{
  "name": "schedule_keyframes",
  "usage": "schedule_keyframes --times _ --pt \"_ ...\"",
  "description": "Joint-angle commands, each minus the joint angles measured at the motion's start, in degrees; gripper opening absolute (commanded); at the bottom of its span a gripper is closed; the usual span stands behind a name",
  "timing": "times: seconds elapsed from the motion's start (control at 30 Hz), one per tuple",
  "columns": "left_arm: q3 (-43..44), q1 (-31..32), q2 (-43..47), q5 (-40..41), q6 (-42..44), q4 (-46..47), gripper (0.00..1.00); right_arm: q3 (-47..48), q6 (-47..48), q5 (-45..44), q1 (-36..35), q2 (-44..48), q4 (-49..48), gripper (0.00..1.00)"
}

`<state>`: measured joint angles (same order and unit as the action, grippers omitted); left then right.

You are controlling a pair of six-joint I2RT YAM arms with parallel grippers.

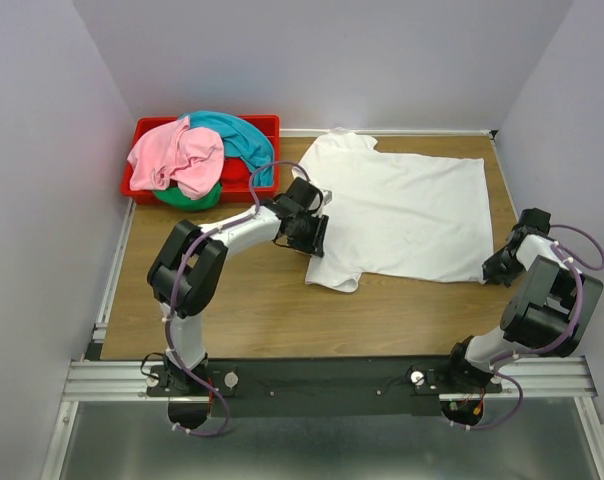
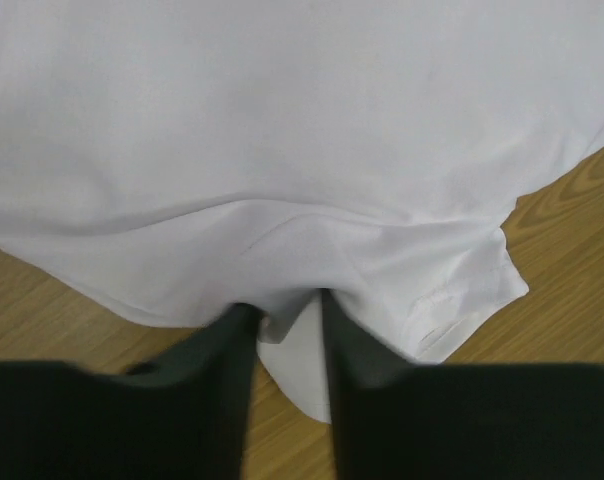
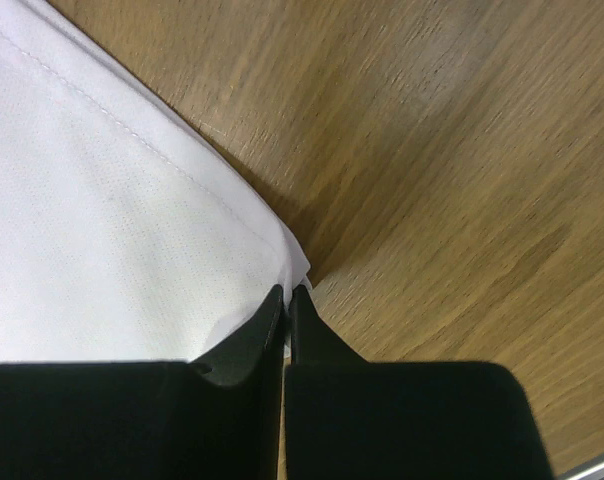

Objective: Fold and stack the t-shirts
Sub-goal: Fold the tshirt

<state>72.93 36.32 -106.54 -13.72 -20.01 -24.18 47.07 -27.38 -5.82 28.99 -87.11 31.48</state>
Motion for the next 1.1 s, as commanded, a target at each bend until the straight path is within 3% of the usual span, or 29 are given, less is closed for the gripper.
schedule_keyframes --times 0.0,0.03,0.17,0.53,1.07 --pt "2.31 -0.46 -1.13 1.58 0.15 -2.09 0.56 0.22 0.48 1.43 0.54 0.71 -0.55 0.09" --pt "2.05 -0.46 -0.34 1.59 0.06 -2.27 0.67 0.22 0.48 1.43 0.54 0.8 -0.63 0.09" --pt "-0.76 -0.54 3.26 2.73 -0.12 -2.44 0.8 0.13 0.48 1.69 0.54 0.98 -0.55 0.08" --pt "-11.75 -0.54 15.48 4.31 -2.49 -4.03 0.76 -0.4 0.66 2.22 0.54 1.15 -0.64 0.09" --pt "-15.53 4.81 12.32 -1.14 -4.33 -3.68 0.67 -0.49 0.74 2.4 0.54 0.98 -0.64 0.09"
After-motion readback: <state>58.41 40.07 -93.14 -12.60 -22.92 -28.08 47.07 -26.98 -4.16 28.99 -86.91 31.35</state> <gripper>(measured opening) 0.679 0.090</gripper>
